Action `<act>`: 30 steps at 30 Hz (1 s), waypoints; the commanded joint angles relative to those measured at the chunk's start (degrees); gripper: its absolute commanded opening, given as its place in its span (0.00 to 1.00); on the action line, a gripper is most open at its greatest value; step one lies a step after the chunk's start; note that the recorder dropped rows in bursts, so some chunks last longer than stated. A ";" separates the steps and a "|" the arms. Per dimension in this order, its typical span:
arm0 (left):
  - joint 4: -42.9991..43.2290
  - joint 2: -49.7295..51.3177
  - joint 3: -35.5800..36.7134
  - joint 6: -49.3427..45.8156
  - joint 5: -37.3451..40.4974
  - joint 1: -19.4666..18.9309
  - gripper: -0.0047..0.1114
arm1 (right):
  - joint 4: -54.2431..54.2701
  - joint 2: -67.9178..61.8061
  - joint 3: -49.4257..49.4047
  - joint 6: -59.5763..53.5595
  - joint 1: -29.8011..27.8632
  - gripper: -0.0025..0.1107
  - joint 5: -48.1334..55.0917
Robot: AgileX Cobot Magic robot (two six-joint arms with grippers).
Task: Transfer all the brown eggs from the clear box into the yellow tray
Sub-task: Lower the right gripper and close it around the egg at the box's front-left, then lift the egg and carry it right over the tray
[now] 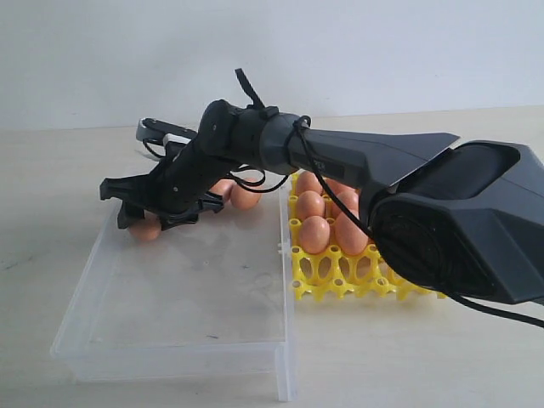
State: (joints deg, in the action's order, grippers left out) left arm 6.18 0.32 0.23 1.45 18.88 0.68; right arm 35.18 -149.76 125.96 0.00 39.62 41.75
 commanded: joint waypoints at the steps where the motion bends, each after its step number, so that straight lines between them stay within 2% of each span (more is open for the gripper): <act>1: -0.16 -0.32 -0.23 0.25 -0.79 -0.07 0.04 | 0.35 -0.41 0.26 0.00 0.69 0.39 -0.22; 5: -0.16 -0.32 -0.23 0.25 -0.79 -0.07 0.04 | 0.35 -0.41 0.26 -1.67 0.69 0.05 -0.22; 6: -0.16 -0.32 -0.23 0.25 -0.79 -0.07 0.04 | 0.35 -0.31 0.26 -2.07 0.69 0.02 -0.22; 20: -0.16 -0.32 -0.23 0.25 -0.79 -0.07 0.04 | -4.20 3.96 -1.28 -2.56 0.69 0.02 -0.77; 25: -0.16 -0.32 -0.23 0.25 -0.79 -0.07 0.04 | -5.83 7.89 -8.51 -3.29 1.30 0.02 -7.34; 30: -0.16 -0.32 -0.23 0.25 -0.79 -0.07 0.04 | -5.60 14.29 -21.05 -3.39 1.71 0.02 -20.07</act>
State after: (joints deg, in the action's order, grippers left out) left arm 6.18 0.32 0.23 1.45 18.88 0.68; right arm 30.04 -139.52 110.81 -2.71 41.00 29.14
